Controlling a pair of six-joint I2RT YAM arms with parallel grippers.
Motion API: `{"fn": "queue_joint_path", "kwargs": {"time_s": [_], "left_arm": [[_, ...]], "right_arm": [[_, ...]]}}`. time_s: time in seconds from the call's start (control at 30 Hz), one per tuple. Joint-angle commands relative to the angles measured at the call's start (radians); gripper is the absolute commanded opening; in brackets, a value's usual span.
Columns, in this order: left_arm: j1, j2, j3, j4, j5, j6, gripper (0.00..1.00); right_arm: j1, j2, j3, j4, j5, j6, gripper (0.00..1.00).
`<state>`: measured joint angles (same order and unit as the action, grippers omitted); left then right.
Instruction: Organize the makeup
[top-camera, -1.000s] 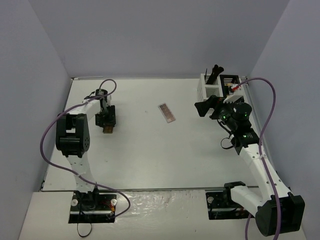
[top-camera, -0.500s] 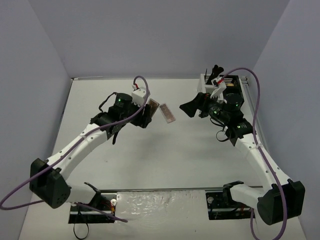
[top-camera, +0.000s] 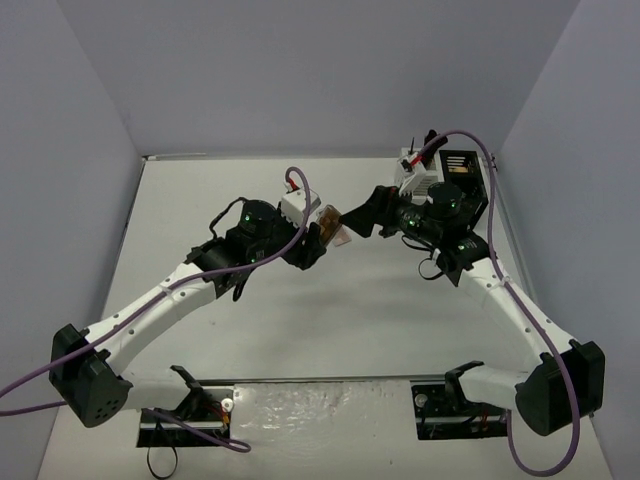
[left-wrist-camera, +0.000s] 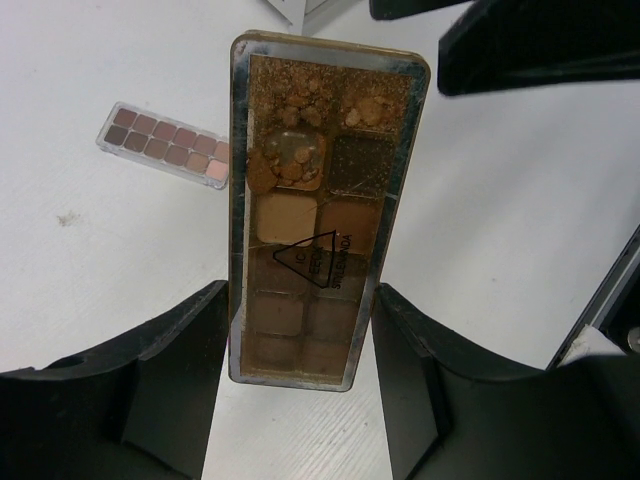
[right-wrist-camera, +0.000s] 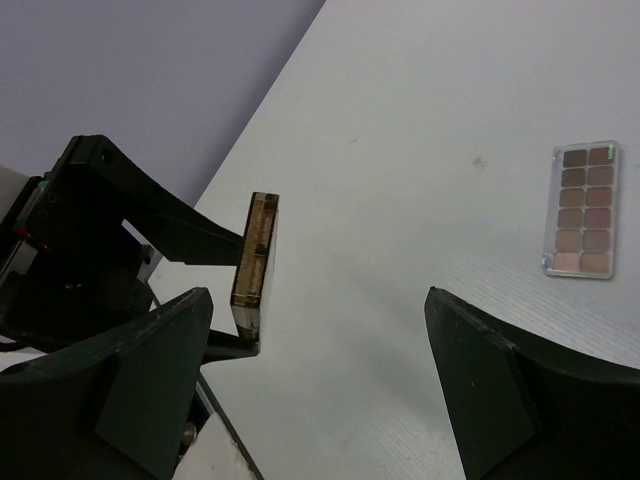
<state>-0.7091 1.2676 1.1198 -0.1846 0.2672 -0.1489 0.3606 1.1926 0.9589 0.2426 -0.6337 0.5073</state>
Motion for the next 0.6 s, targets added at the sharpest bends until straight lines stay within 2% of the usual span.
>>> {"fn": "queue_joint_path", "kwargs": {"time_s": [0.0, 0.2, 0.33, 0.57], "left_arm": [[-0.015, -0.015, 0.054, 0.110, 0.009, 0.024, 0.15], [-0.034, 0.000, 0.073, 0.096, -0.010, 0.040, 0.15], [-0.040, 0.004, 0.075, 0.097, -0.022, 0.049, 0.15], [-0.043, 0.005, 0.081, 0.096, -0.026, 0.054, 0.16]], "right_arm": [[0.048, 0.018, 0.070, 0.066, -0.007, 0.003, 0.83], [0.101, 0.045, 0.085, 0.067, 0.019, -0.007, 0.74], [0.121, 0.065, 0.089, 0.066, 0.031, -0.007, 0.63], [0.129, 0.077, 0.078, 0.058, 0.064, -0.010, 0.33]]}}
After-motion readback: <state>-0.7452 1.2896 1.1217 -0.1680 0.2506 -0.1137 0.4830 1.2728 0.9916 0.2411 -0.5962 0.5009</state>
